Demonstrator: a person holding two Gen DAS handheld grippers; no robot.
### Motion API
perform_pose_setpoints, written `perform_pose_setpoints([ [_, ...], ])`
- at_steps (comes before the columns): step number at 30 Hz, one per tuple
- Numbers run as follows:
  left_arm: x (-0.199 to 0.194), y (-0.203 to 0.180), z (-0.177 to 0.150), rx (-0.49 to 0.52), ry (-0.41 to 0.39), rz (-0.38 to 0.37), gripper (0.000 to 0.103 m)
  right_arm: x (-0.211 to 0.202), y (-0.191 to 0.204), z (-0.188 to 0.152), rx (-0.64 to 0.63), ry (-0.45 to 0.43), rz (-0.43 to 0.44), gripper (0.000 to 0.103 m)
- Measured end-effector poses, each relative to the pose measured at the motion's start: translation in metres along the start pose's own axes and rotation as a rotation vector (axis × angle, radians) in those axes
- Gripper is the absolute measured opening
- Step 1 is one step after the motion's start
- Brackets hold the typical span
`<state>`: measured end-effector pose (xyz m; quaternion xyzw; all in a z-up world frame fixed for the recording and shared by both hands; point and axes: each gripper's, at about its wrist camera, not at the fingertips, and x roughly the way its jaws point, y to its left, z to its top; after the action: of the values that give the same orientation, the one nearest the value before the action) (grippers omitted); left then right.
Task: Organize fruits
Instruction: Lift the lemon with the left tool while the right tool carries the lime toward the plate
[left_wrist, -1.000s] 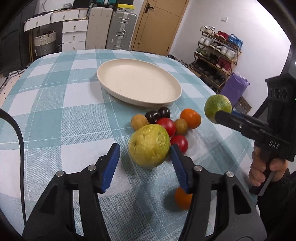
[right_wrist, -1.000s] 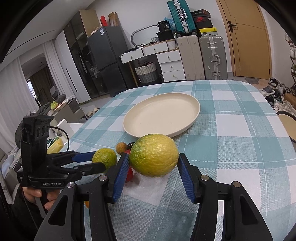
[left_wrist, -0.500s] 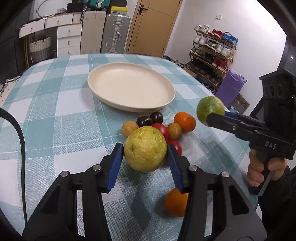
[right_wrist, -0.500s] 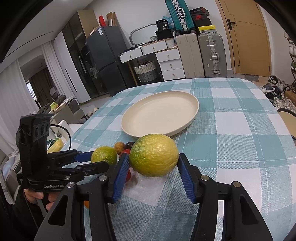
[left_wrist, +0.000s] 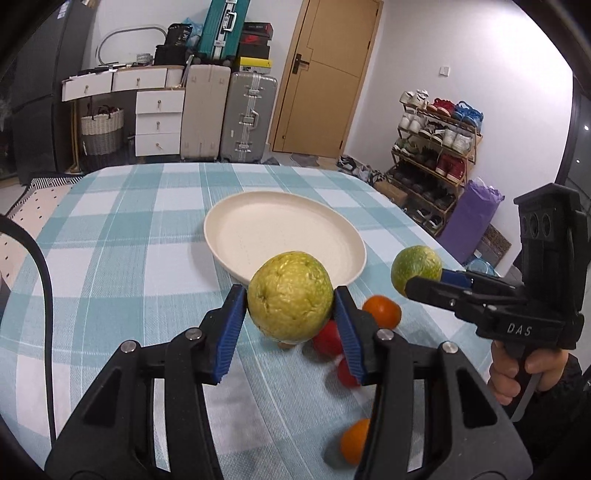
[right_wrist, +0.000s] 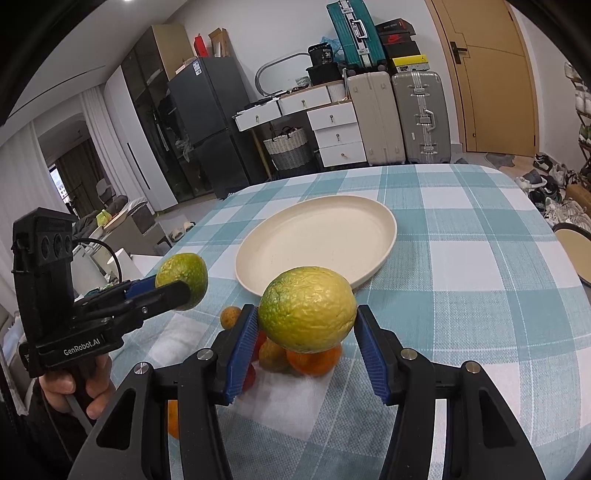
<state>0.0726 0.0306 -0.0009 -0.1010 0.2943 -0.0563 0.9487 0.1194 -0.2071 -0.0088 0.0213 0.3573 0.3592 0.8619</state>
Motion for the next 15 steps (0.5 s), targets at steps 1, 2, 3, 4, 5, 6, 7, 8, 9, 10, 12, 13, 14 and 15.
perform_pose_setpoints([
  [1, 0.001, -0.001, 0.002, 0.003, -0.007, 0.005, 0.046, 0.002, 0.001, 0.002, -0.005, -0.002, -0.002, 0.055],
  [2, 0.002, -0.001, 0.004, 0.004, -0.012, 0.01, 0.046, 0.004, 0.001, 0.004, -0.007, -0.002, -0.003, 0.055],
  [3, 0.004, -0.001, 0.007, 0.004, -0.016, 0.014, 0.046, 0.006, 0.002, 0.006, -0.01, -0.002, -0.003, 0.055],
  [4, 0.007, -0.001, 0.009, 0.002, -0.018, 0.015, 0.046, 0.008, 0.002, 0.009, -0.015, -0.004, -0.004, 0.055],
  [5, 0.009, -0.001, 0.011, 0.002, -0.018, 0.016, 0.046, 0.01, 0.003, 0.011, -0.019, -0.006, -0.006, 0.055],
  [6, 0.011, -0.002, 0.012, 0.003, -0.018, 0.016, 0.046, 0.013, 0.003, 0.013, -0.023, -0.007, -0.009, 0.055],
  [7, 0.014, -0.002, 0.014, 0.005, -0.022, 0.016, 0.046, 0.015, 0.003, 0.016, -0.026, -0.007, -0.012, 0.055],
  [8, 0.017, -0.002, 0.015, 0.007, -0.023, 0.02, 0.046, 0.017, 0.003, 0.017, -0.03, -0.008, -0.016, 0.055],
  [9, 0.019, -0.002, 0.017, 0.009, -0.021, 0.023, 0.046, 0.019, 0.002, 0.019, -0.031, -0.007, -0.016, 0.055],
  [10, 0.022, -0.002, 0.018, 0.01, -0.021, 0.025, 0.046, 0.022, 0.002, 0.02, -0.029, -0.004, -0.017, 0.055],
  [12, 0.029, -0.002, 0.02, 0.01, -0.016, 0.027, 0.046, 0.027, 0.0, 0.022, -0.024, -0.003, -0.018, 0.055],
  [13, 0.033, -0.002, 0.021, 0.012, -0.015, 0.03, 0.046, 0.029, -0.001, 0.023, -0.022, 0.0, -0.022, 0.055],
  [14, 0.037, -0.001, 0.021, 0.013, -0.014, 0.034, 0.046, 0.032, -0.002, 0.023, -0.019, 0.002, -0.026, 0.055],
  [15, 0.04, -0.001, 0.022, 0.014, -0.011, 0.039, 0.046, 0.035, -0.004, 0.024, -0.014, 0.005, -0.026, 0.055],
])
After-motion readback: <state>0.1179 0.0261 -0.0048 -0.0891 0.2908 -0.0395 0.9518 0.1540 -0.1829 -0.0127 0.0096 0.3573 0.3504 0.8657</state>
